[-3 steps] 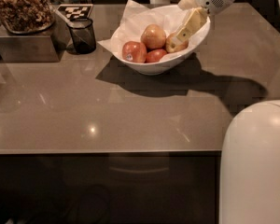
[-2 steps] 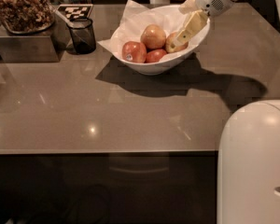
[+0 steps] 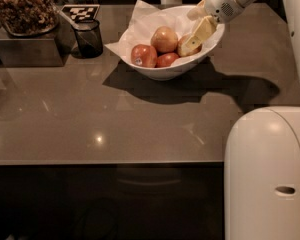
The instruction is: Pick apple from white bowl
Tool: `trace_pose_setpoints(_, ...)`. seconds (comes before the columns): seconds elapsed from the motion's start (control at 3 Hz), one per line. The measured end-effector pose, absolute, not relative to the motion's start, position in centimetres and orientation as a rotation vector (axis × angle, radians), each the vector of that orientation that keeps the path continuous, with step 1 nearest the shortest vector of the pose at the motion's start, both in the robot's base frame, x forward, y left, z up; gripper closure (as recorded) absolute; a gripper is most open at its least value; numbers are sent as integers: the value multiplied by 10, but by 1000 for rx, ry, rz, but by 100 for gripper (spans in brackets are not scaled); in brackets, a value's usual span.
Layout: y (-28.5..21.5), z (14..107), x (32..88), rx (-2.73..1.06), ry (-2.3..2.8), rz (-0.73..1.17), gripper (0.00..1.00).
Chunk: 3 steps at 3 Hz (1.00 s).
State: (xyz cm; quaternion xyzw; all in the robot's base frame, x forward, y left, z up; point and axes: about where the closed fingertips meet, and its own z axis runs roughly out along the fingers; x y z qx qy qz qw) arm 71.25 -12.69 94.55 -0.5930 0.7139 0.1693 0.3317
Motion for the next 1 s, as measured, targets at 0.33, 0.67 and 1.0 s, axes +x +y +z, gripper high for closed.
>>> trace_pose_setpoints(0.33, -125, 935, 715, -1547, 1879, 481, 18)
trace_pose_setpoints(0.67, -125, 926, 716, -1540, 1903, 507, 21)
trace_pose_setpoints(1.0, -125, 920, 718, -1535, 1919, 521, 23)
